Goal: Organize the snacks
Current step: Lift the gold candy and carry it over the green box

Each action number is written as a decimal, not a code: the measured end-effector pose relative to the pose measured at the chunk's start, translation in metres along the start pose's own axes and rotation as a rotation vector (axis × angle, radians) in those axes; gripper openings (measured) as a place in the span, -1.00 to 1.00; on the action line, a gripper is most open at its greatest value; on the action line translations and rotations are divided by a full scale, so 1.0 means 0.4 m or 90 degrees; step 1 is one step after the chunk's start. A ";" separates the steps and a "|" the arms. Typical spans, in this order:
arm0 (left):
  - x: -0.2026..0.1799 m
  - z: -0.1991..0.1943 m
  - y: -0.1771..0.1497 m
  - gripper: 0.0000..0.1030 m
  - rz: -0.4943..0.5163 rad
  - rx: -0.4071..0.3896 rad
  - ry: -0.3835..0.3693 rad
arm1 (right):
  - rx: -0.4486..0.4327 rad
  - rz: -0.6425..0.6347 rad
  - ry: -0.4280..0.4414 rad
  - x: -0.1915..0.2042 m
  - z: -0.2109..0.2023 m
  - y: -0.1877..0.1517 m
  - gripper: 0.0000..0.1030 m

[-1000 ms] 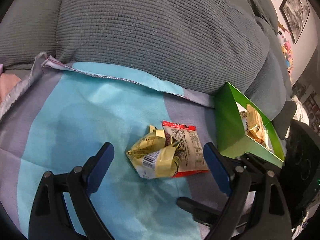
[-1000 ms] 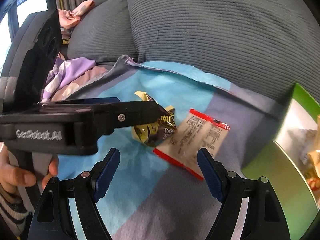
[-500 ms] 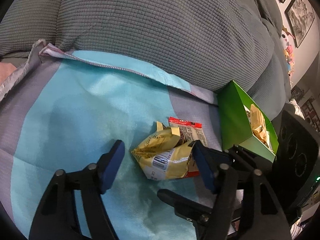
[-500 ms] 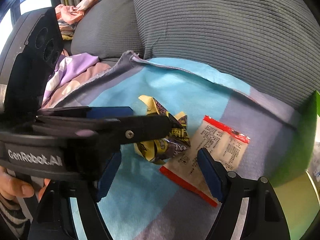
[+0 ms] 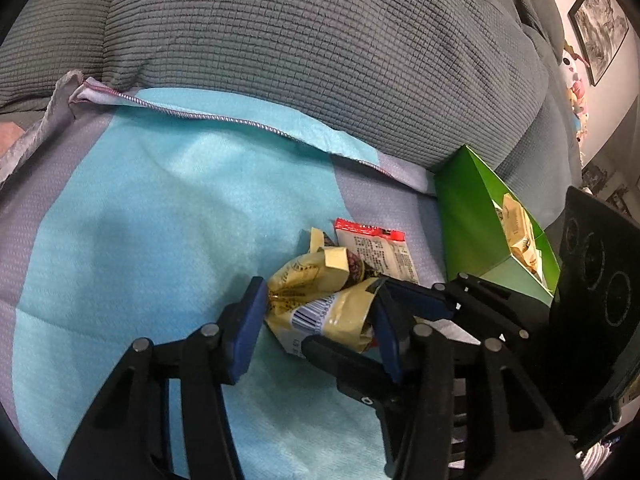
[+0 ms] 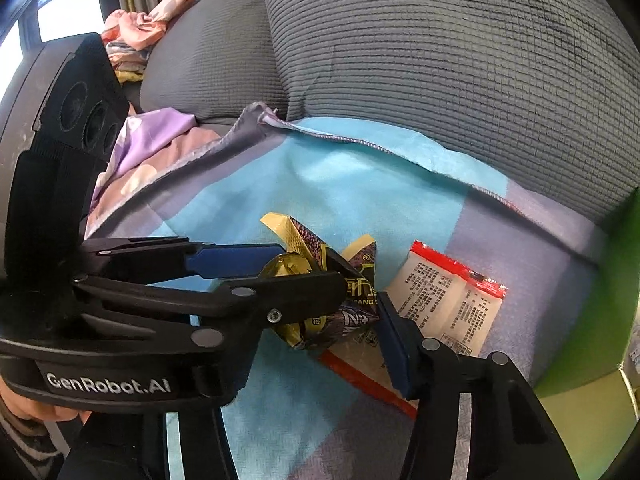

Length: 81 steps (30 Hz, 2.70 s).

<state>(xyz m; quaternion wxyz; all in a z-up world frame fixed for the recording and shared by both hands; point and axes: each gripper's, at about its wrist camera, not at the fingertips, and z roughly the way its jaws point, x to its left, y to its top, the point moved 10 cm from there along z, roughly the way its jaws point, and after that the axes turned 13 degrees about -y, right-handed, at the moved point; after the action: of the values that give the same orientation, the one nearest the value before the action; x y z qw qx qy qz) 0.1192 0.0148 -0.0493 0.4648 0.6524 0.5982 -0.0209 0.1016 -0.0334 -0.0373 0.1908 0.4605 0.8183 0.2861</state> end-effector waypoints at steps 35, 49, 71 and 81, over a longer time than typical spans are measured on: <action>-0.377 -0.030 -0.012 -0.02 0.144 -0.038 -0.059 | -0.124 0.089 -0.083 -0.174 -0.346 -0.061 0.01; -0.619 0.168 0.036 -0.01 0.220 0.018 -0.110 | -0.152 0.186 -0.147 -0.454 -0.445 -0.100 0.01; -0.667 0.351 0.010 0.02 0.215 0.091 -0.120 | -0.106 0.251 -0.167 -0.620 -0.388 -0.181 0.01; -0.660 0.368 -0.001 0.03 0.211 0.105 -0.111 | -0.094 0.258 -0.163 -0.621 -0.370 -0.193 0.01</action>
<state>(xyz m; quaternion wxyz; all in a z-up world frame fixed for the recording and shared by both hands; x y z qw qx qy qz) 0.1220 -0.2791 0.0212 0.4569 0.7736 0.4363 -0.0499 0.0915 -0.3230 0.0381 0.2647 0.6324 0.6554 0.3169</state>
